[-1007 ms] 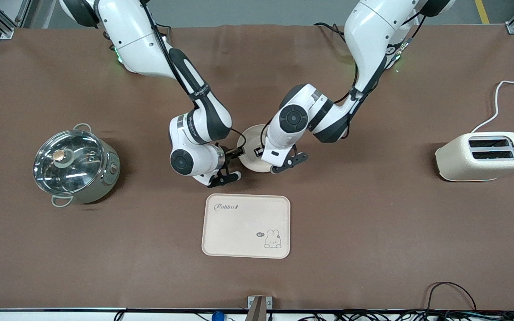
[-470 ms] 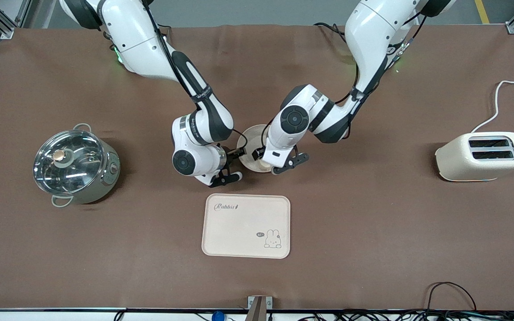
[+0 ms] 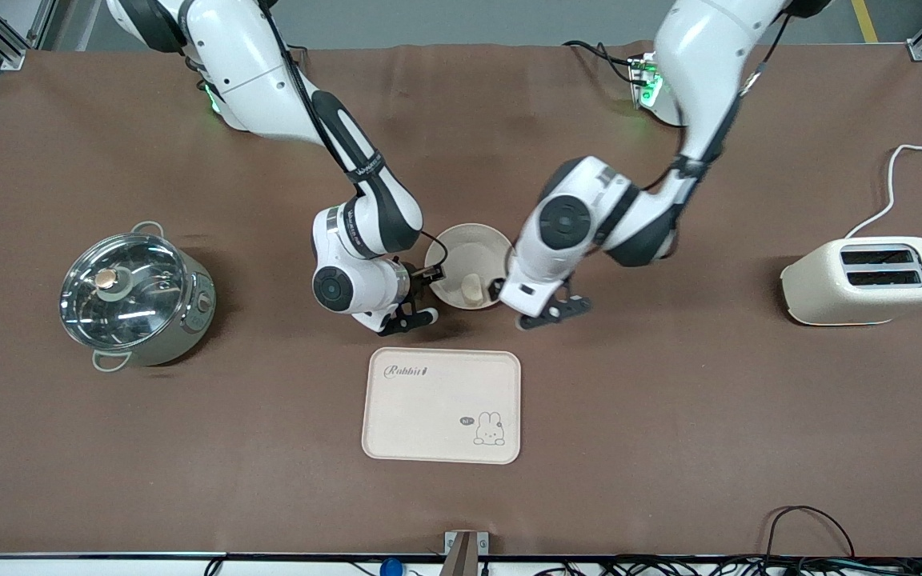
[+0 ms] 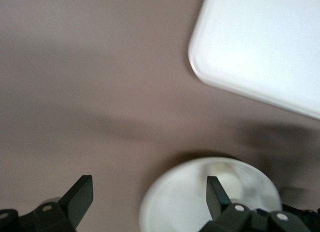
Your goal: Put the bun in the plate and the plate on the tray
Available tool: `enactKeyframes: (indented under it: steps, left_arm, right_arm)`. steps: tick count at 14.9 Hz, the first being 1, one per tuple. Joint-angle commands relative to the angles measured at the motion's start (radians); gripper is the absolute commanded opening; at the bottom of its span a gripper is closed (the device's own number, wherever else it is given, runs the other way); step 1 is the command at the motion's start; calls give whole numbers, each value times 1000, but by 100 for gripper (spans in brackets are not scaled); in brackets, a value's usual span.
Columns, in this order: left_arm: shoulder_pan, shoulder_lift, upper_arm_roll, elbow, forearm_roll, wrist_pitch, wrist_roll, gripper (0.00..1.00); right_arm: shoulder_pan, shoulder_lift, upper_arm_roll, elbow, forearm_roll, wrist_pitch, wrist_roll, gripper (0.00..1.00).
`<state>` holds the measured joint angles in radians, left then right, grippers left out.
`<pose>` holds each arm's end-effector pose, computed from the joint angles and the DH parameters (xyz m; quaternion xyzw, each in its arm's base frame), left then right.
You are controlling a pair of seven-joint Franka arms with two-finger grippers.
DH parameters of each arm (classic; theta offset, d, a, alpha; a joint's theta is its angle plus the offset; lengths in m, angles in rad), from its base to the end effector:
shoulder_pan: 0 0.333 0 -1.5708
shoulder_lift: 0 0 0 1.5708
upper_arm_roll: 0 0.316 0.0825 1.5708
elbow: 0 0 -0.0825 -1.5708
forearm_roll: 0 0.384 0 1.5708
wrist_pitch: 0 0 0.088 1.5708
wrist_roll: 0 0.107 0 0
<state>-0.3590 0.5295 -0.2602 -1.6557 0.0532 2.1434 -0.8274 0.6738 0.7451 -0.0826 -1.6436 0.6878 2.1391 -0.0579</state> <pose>0.5632 -0.3739 0.3095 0.9934 0.1054 -0.0374 0.0246 0.5327 0.3966 0.1666 -0.9606 -0.1036 0.1700 0.1941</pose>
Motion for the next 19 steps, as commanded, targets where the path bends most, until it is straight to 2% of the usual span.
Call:
enactKeyframes:
  steps: [1, 5, 7, 9, 12, 14, 15, 17, 19]
  left_arm:
    - [170, -107, -10, -21, 13, -60, 274, 100]
    - [343, -235, -10, -21, 13, -72, 583, 100]
    - [428, -290, -11, -10, 13, -144, 683, 100]
    - [460, -338, -11, 39, 8, -230, 747, 100]
    - [463, -390, -1, 145, -1, -451, 755, 100]
    - [468, -430, 1, 157, 7, -487, 757, 100]
    - [503, -450, -2, 156, 1, -497, 767, 100]
    - [529, -477, -16, 149, -12, -504, 798, 100]
    - [500, -517, 15, 130, -52, -504, 782, 100]
  right_arm:
    - [15, 10, -6, -2, 30, 18, -7, 34]
    - [9, 7, -6, 4, 30, 9, -2, 12]
    - [1, 0, -6, 4, 29, 4, -5, 4]
    - [1, -9, -9, 2, 29, -16, 0, 3]
    - [-34, -26, -14, 7, 27, -79, 4, 1]
    - [-69, -53, -14, 16, 30, -119, 4, 1]
    - [-95, -58, -12, 34, 30, -137, 10, 1]
    - [-134, -58, -11, 118, 42, -192, 47, 1]
    - [-170, -53, -11, 201, 44, -206, 85, 1]
